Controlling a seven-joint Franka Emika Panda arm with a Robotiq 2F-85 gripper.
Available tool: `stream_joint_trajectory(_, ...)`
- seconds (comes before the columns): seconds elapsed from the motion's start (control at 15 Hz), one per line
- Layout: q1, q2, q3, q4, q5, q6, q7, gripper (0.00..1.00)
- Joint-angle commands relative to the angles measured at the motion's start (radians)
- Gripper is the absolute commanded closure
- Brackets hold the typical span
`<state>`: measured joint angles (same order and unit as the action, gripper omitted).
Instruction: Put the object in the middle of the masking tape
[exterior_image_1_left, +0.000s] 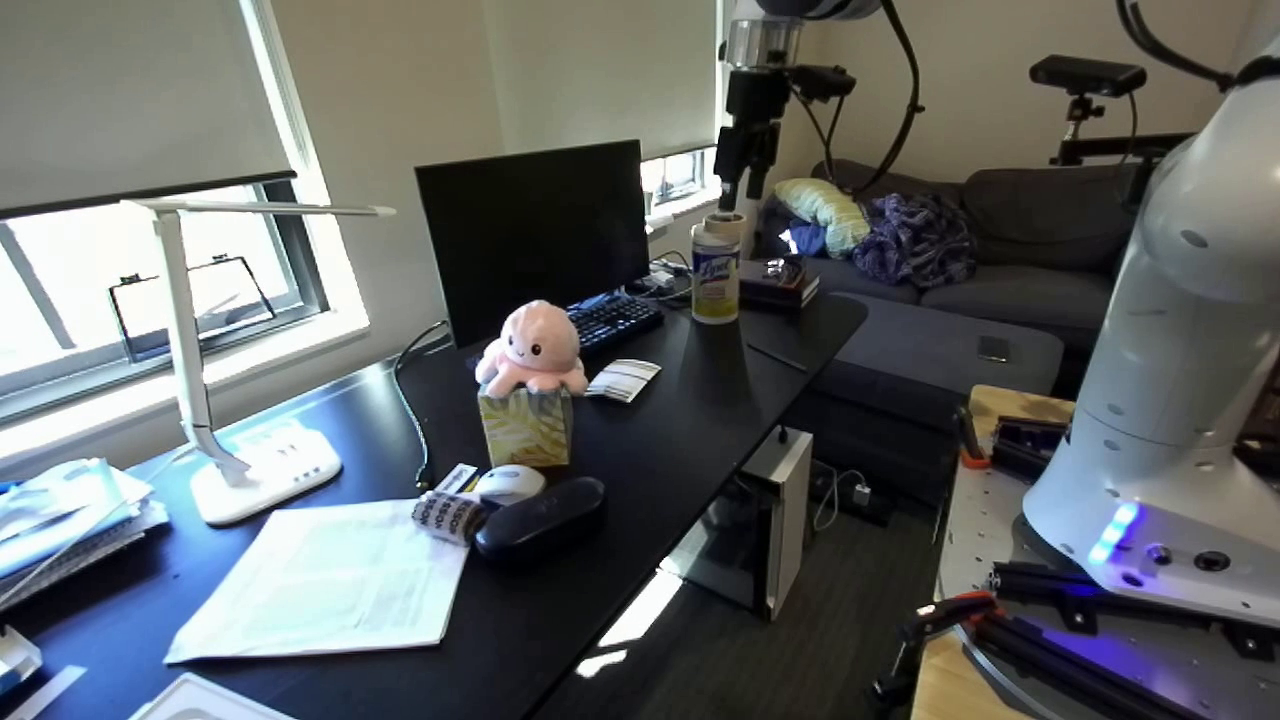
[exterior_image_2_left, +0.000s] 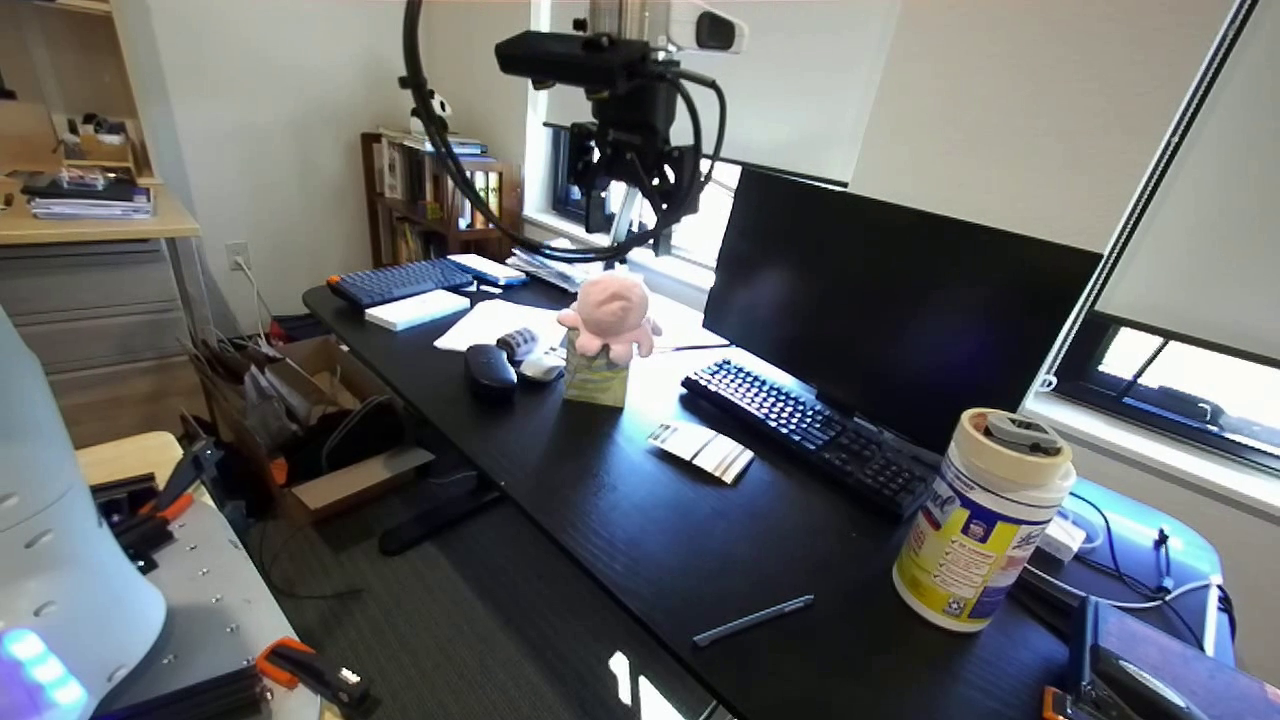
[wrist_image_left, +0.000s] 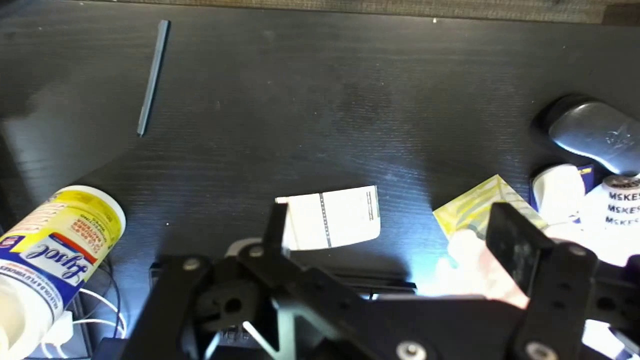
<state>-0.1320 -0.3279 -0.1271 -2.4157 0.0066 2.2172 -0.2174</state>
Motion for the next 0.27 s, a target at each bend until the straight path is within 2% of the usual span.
stream_joint_trajectory(0.0,0.015,-0.018,-0.004,-0.032,-0.005,0.045,0.035,0.0)
stream_joint_trajectory(0.2,0.016,-0.047,0.005,-0.081,-0.005,0.096,0.073,0.0)
